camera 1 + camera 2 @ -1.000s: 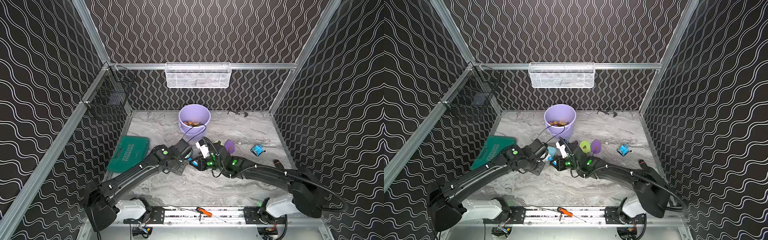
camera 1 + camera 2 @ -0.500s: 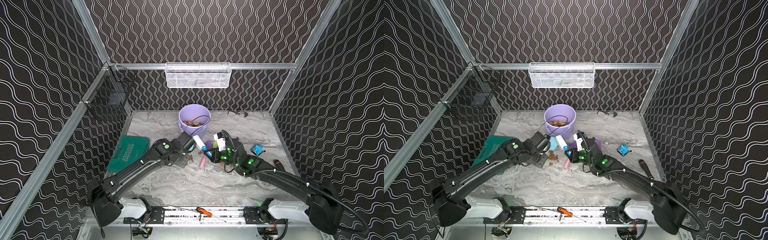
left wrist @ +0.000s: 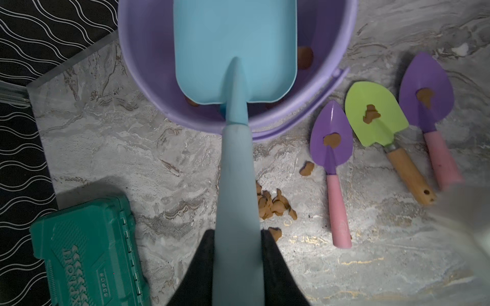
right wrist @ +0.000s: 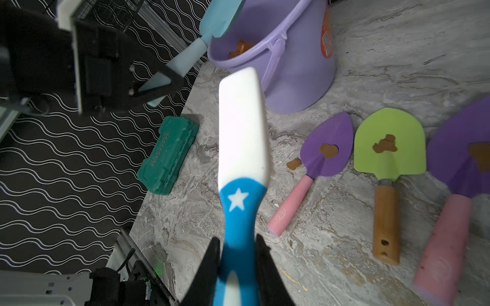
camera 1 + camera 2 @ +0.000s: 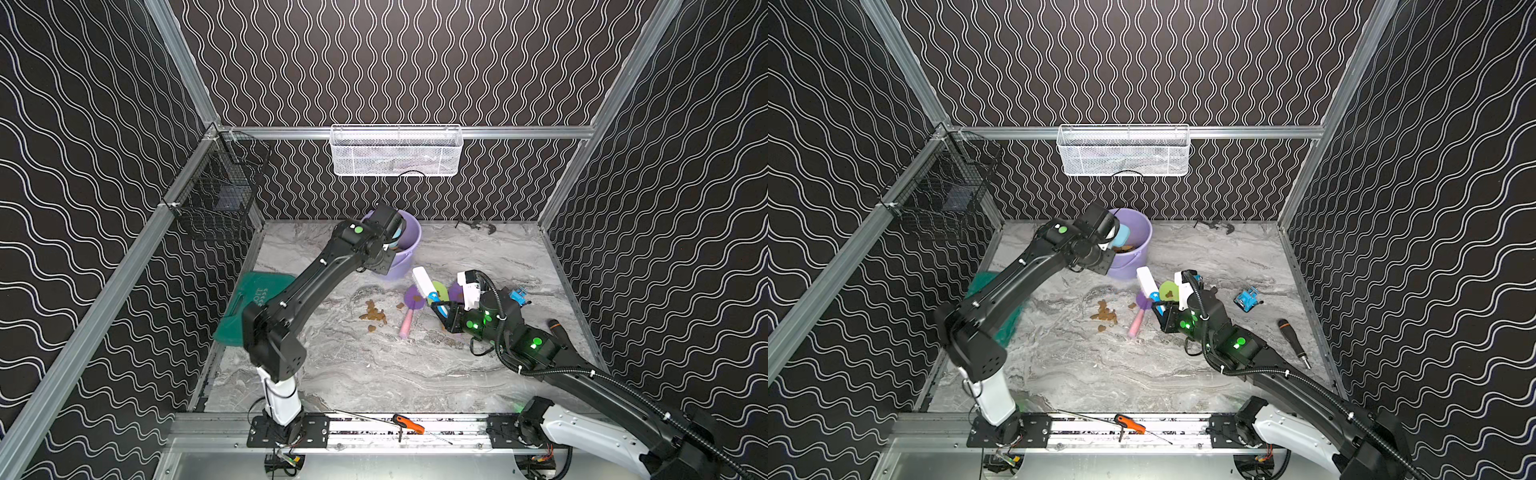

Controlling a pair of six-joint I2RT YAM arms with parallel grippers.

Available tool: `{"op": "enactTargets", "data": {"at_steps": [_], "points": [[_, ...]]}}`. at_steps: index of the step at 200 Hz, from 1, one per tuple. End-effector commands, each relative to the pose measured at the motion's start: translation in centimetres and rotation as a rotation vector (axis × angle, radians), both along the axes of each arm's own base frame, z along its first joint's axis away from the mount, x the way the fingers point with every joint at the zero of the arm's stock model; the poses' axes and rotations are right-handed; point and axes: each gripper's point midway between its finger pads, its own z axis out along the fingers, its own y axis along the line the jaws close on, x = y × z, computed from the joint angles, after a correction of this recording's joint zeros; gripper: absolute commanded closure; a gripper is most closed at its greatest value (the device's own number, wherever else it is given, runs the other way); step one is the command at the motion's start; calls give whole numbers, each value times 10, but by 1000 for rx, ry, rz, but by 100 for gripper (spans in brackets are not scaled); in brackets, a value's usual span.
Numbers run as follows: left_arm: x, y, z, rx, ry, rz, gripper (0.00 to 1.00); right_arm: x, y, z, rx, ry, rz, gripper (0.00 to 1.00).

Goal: Brush the soil off the hand trowel and place it into the bucket
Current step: Place the hand trowel in the bucket.

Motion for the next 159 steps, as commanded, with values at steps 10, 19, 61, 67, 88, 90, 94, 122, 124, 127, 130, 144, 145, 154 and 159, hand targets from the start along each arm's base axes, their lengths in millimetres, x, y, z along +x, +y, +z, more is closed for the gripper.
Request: {"op": "enactTargets", "data": {"at_steps": [10,19,61,67,88,90,94,122,124,127,130,144,145,154,159], "points": [[25,1,0,-20,6,2,100,-2,-6,1,11,-1,-24,100],[31,-1,-4,-25,20,-2,100,-3,-8,1,12,-1,-27,100],[50,-18,-7,-53,15,-22,60,-5,-11,2,11,-9,-32,100],[53,-18,-4,-52,5,-19,56,-5,-11,2,10,-8,-32,100],[57,-11,12,-43,-57,11,52,-5,-11,2,6,-5,-30,100],[57,-10,14,-41,-63,13,51,-5,-11,2,6,-4,-31,100],[57,-8,18,-42,-81,20,51,-5,-12,1,5,-2,-33,100],[40,7,50,-101,-197,44,50,-6,-19,1,-12,-1,-60,100],[38,8,50,-107,-199,46,51,-6,-20,1,-15,-2,-62,100],[34,9,51,-119,-204,48,51,-6,-21,1,-18,-2,-65,100],[30,10,54,-137,-213,49,51,-6,-23,0,-21,-3,-72,100],[5,12,57,-213,-225,54,50,-6,-28,1,-34,-6,-91,100],[3,12,56,-216,-225,55,50,-6,-29,1,-35,-7,-91,100],[-16,11,56,-252,-240,60,50,-7,-30,-1,-43,-13,-90,100],[-28,7,53,-272,-242,51,50,-8,-32,-2,-50,-11,-94,100]]}}
